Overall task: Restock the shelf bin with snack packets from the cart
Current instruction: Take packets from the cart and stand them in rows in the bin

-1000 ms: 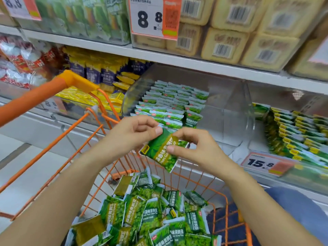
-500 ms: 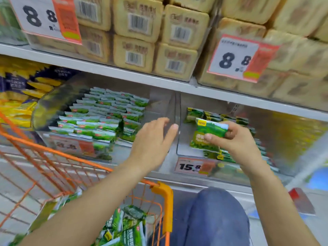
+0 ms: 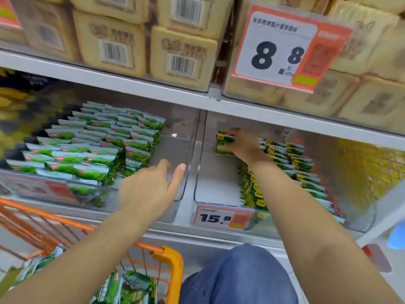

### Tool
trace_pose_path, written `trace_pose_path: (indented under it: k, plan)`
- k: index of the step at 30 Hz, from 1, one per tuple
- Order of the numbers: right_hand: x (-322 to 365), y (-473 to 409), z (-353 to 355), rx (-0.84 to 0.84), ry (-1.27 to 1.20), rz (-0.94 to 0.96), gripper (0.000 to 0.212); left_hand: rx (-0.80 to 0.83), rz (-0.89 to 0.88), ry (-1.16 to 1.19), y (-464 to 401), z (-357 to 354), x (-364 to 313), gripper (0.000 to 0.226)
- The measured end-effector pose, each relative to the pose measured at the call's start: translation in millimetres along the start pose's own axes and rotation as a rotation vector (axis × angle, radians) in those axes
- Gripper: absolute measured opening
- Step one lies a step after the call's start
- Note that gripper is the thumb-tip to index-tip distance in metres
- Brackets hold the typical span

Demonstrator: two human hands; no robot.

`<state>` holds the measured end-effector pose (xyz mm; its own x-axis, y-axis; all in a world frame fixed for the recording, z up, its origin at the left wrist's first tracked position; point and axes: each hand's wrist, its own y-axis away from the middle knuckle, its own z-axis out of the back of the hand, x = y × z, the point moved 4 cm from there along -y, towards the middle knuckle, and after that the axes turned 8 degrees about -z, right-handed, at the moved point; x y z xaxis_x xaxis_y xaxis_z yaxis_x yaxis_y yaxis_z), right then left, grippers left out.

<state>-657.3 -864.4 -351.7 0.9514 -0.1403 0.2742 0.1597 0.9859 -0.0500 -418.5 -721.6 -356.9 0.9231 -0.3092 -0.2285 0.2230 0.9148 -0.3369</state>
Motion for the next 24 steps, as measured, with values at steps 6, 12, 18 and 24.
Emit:
trace_pose_path:
  k: [6,12,18,24]
  plan:
    - [6,4,-4,-0.242,0.377,0.152,0.056,-0.026,-0.005,0.018,-1,0,0,0.066]
    - [41,14,-27,-0.165,0.741,0.454,0.049,-0.008,0.024,0.012,1,6,-4,0.042]
    - [29,9,-37,-0.109,0.898,0.399,0.041,0.006,0.052,-0.003,1,5,-4,0.036]
    - [25,7,-33,-0.103,0.85,0.321,0.037,0.011,0.078,-0.012,1,7,-5,0.04]
